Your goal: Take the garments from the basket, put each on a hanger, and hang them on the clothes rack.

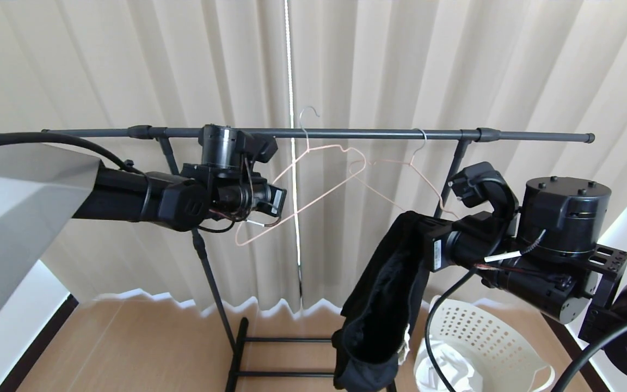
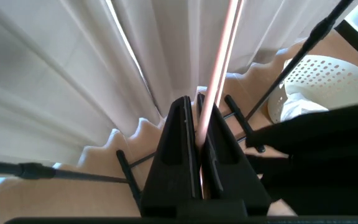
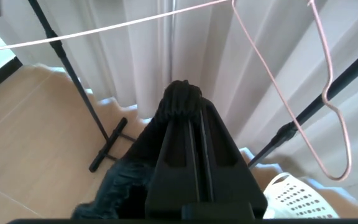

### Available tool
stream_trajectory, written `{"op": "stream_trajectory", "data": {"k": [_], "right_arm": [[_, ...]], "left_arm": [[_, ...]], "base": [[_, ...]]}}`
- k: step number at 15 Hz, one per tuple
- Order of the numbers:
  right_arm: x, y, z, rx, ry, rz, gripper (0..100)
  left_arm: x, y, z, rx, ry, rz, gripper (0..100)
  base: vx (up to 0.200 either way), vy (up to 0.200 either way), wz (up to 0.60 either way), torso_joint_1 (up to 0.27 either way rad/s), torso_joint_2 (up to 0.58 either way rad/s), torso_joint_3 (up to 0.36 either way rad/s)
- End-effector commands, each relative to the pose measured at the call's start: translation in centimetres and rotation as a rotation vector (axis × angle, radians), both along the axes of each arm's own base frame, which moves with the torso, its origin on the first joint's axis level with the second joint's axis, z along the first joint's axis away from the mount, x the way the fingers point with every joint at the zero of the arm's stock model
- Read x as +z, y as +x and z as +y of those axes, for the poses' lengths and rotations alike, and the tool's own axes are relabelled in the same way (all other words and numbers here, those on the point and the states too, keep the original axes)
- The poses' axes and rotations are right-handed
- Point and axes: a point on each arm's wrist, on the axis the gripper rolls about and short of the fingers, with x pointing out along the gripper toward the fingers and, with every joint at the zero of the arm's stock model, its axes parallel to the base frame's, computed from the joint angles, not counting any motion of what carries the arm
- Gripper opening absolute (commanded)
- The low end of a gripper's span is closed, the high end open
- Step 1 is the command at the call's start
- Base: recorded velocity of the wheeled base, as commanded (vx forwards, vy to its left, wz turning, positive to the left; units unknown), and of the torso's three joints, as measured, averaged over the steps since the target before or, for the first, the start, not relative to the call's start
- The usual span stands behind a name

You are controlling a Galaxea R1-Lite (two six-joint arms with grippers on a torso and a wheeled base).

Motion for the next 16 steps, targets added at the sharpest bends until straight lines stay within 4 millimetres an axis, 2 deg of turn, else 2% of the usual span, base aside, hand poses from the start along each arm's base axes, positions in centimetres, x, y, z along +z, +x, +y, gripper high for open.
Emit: {"op": "stream_trajectory", "data": {"k": [1,2,3,5,8,9,10,13,16], "right_arm": [[0.3,0.1,-0.4,-0.013,-0.025,-0.027,0],[0.3,0.1,-0.4,-0.013,-0.025,-0.027,0],[0.4,0.7,-0.4,-0.071,-0.061,-0.073,0],[0.9,2.1,0.2,-0.134,-0.216,-0.140,0],[0.7,2.5,0.3,-0.233,-0.332,-0.160,0],[0.7,2.5,0.3,-0.234,-0.334,-0.159,0],[0.8,3.1,0.4,-0.309,-0.342,-0.161,0],[1.1,4.1,0.9,-0.360,-0.331,-0.181,0],[0.8,5.5,1.6,-0.377,-0.322,-0.192,0]], "left_arm": [[1.7,-4.2,1.9,-0.002,-0.001,-0.029,0],[1.7,-4.2,1.9,-0.002,-0.001,-0.029,0],[1.7,-6.7,3.8,0.009,0.004,-0.070,0],[1.4,-9.3,4.9,-0.005,0.022,-0.098,0],[-1.5,-12.8,6.5,-0.027,0.033,-0.082,0],[-1.6,-12.9,6.5,-0.028,0.032,-0.085,0],[-3.2,-14.9,7.0,-0.067,0.009,-0.131,0],[-5.1,-17.3,7.2,-0.143,0.023,-0.158,0],[-5.8,-19.1,7.0,-0.193,0.016,-0.163,0]], "base": [[0.000,0.000,0.00,0.000,0.00,0.000],[0.000,0.000,0.00,0.000,0.00,0.000],[0.000,0.000,0.00,0.000,0.00,0.000],[0.000,0.000,0.00,0.000,0.00,0.000],[0.000,0.000,0.00,0.000,0.00,0.000],[0.000,0.000,0.00,0.000,0.00,0.000],[0.000,0.000,0.00,0.000,0.00,0.000],[0.000,0.000,0.00,0.000,0.00,0.000],[0.000,0.000,0.00,0.000,0.00,0.000]]}}
